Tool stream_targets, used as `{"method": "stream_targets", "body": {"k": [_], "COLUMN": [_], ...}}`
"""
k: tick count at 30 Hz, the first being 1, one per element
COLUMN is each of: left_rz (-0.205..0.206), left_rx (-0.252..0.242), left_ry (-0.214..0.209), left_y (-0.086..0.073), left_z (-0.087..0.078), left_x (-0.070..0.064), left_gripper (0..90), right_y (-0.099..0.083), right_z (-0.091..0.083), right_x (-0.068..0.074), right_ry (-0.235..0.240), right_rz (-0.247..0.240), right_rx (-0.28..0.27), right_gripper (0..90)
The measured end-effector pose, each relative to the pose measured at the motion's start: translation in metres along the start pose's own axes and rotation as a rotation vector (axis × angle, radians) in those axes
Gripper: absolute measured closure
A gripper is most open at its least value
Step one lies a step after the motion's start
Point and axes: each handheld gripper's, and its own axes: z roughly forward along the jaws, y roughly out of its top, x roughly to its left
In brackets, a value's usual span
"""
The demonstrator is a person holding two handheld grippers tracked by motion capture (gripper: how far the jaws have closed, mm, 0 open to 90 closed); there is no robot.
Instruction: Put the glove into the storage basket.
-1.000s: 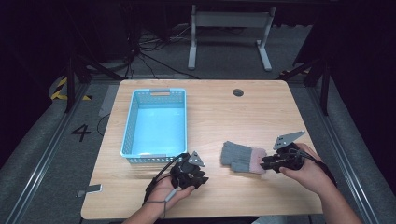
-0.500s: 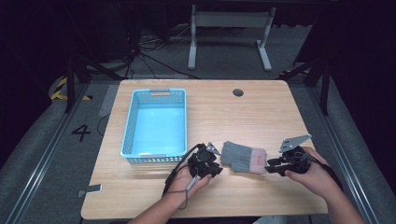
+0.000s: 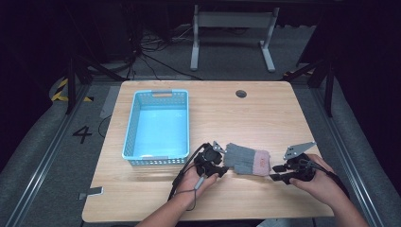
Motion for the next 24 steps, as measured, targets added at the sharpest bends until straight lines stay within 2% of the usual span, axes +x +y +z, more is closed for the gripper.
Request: {"method": "stream_targets", "body": {"k": [1, 6, 10, 12, 21, 24], "left_rz": [-0.003, 0.007, 0.001, -0.003, 0.023, 0.037], "left_rx": [0.015, 0.006, 0.037, 0.035, 0.049, 0.068], "left_ry": [-0.011, 0.011, 0.019, 0.019, 0.014, 0.006], "left_y": [0.001, 0.001, 0.001, 0.002, 0.007, 0.008], "left_z": [0.001, 0.003, 0.008, 0.008, 0.008, 0.008], "left_x": [0.000, -0.001, -0.001, 0.000, -0.006, -0.007], "left_gripper": [58.1, 58.6, 59.0, 61.0, 75.4, 82.9], "right_y": [0.000, -0.001, -0.001, -0.001, 0.003, 0.003], "right_z": [0.001, 0.006, 0.007, 0.009, 0.015, 0.016], "right_x": [0.000, 0.002, 0.002, 0.003, 0.008, 0.008], "right_ry": [0.000, -0.005, -0.011, -0.013, -0.006, -0.013], "right_rz": [-0.001, -0.009, -0.010, -0.014, -0.035, -0.036], "right_rx": [0.005, 0.026, 0.032, 0.031, 0.041, 0.047], "right_gripper": [63.6, 63.3, 63.4, 63.7, 67.6, 71.3]}}
